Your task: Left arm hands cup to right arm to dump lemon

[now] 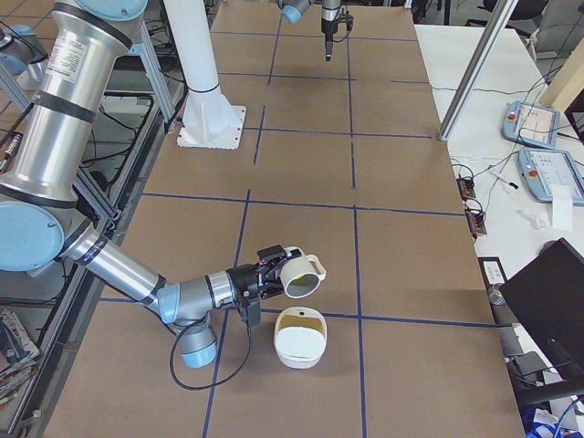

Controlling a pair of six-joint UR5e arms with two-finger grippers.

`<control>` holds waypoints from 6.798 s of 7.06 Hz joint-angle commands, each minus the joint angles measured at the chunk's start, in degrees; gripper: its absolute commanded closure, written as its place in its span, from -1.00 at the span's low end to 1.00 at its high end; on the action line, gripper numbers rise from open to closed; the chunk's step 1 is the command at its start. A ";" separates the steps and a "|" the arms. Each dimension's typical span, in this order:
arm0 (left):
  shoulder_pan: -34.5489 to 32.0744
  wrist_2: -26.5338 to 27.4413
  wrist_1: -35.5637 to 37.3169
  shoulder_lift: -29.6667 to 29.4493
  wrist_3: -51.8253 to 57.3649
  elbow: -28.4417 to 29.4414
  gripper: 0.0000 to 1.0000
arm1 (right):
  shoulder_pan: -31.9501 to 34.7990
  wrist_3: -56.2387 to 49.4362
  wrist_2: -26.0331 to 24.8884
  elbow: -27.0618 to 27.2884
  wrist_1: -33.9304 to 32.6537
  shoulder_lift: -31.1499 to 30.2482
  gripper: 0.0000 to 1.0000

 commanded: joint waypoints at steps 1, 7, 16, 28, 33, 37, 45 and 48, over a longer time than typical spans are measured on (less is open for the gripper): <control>0.00 0.00 0.07 0.12 0.09 -0.15 -1.00 | 0.04 11.80 -2.24 -1.77 5.43 0.34 0.71; 0.08 0.00 0.68 0.12 0.09 0.11 -1.00 | 0.04 36.98 -12.09 -3.18 7.39 1.40 0.89; 0.08 0.00 0.68 0.03 0.18 0.02 -1.00 | 0.48 48.90 -12.62 -3.18 7.22 2.89 0.93; 0.08 -0.09 0.68 0.47 0.26 0.28 -1.00 | 1.18 4.48 -5.24 -2.13 2.74 2.80 0.92; 0.17 -0.09 0.68 0.21 0.26 0.55 -1.00 | 5.91 -26.74 8.08 11.00 -18.02 2.37 0.92; 0.61 0.00 0.59 -1.63 -0.78 -0.68 -1.00 | 3.57 -55.92 15.65 14.05 -29.84 10.16 0.69; 2.11 -5.71 9.43 -12.43 -6.94 -0.33 -1.00 | -29.61 -86.75 -16.68 14.13 -67.14 38.33 0.25; 2.19 -5.89 11.50 -18.58 -16.49 1.94 -1.00 | -37.29 -86.22 -24.12 14.92 -78.28 49.71 0.20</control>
